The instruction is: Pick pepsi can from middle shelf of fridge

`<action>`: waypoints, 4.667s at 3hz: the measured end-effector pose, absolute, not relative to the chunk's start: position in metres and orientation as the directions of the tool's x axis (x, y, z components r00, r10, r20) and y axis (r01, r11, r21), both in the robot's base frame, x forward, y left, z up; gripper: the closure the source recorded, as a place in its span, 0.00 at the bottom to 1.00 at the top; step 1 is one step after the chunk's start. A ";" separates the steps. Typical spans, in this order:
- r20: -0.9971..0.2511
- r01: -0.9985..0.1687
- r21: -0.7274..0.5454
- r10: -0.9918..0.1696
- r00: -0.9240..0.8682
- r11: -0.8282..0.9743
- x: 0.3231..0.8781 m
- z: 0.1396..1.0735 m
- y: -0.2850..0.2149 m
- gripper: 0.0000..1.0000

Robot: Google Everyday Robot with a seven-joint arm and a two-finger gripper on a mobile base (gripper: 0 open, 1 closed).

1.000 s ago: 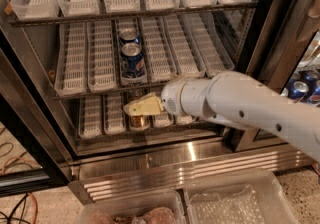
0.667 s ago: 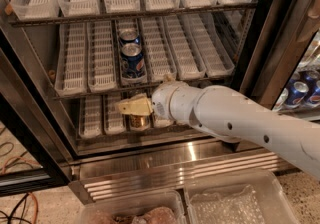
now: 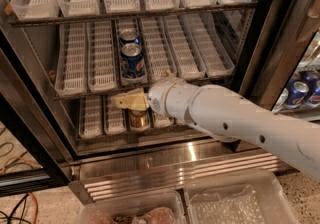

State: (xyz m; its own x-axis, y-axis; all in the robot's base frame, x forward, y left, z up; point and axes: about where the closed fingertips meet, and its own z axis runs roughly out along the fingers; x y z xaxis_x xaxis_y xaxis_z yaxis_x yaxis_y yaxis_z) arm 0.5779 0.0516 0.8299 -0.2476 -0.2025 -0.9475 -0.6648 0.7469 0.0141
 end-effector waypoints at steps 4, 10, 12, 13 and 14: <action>-0.977 -0.645 -0.110 -0.202 -0.070 0.756 0.609 0.843 0.064 0.23; -0.989 -0.612 -0.094 -0.143 -0.032 0.785 0.645 0.850 0.088 0.47; -0.988 -0.619 -0.085 -0.147 -0.050 0.781 0.647 0.843 0.093 0.92; -0.988 -0.622 -0.081 -0.146 -0.055 0.779 0.647 0.840 0.094 1.00; -0.986 -0.627 -0.094 -0.160 -0.050 0.774 0.644 0.845 0.092 1.00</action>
Offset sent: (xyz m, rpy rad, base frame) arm 0.0326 0.0142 0.0110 0.0235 -0.1594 0.0216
